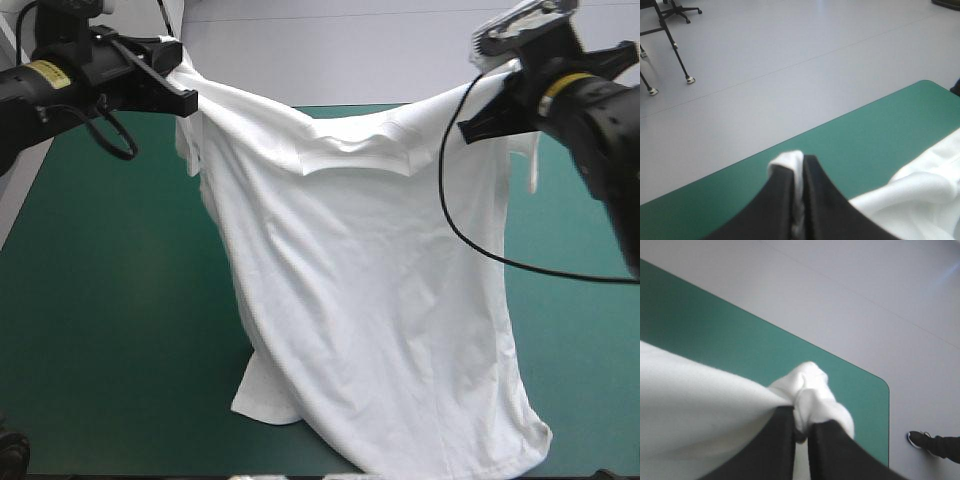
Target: Fold the cloth
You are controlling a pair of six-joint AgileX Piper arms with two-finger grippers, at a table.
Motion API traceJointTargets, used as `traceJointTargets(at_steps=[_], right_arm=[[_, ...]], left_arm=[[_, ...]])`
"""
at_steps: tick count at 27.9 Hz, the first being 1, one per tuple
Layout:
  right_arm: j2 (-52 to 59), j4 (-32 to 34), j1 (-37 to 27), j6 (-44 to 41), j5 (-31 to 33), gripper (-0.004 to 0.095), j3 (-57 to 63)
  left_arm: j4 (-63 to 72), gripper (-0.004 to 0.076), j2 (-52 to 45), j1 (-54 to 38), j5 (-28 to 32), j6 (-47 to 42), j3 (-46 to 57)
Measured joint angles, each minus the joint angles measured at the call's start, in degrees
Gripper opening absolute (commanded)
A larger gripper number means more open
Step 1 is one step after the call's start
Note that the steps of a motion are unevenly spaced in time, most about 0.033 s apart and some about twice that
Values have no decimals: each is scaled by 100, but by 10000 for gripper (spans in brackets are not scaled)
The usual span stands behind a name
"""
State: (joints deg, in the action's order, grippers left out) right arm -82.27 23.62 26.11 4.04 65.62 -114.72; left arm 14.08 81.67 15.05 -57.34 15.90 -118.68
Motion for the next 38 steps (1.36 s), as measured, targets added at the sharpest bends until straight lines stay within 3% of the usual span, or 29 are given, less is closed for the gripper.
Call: traceJointTargets(at_steps=[3,11,21,26,33,36,38], right_arm=[[-672,-40,-122,-30,-50,-17,-91],[-2032,-1232,-1034,107,-375,-17,-422],[-3192,-2573,-1871,780,-772,-17,-1014],[-4037,-3300,-2124,1327,-796,-17,-1020],[-4740,-3816,-2167,1744,-893,-9,-1020],[-4918,-4140,-2221,1948,-900,102,-1020],[-4931,-4377,-2330,2079,-872,272,-1020]], left_arm=[[-192,-9,382,0,330,17,0],[-529,-9,1490,0,530,24,10],[-529,-9,2865,0,1448,22,17],[-529,-9,3668,0,1740,33,17],[-529,-9,4195,0,2099,232,17],[-524,-8,4400,0,2134,281,17],[-456,27,4442,0,2092,292,17]])
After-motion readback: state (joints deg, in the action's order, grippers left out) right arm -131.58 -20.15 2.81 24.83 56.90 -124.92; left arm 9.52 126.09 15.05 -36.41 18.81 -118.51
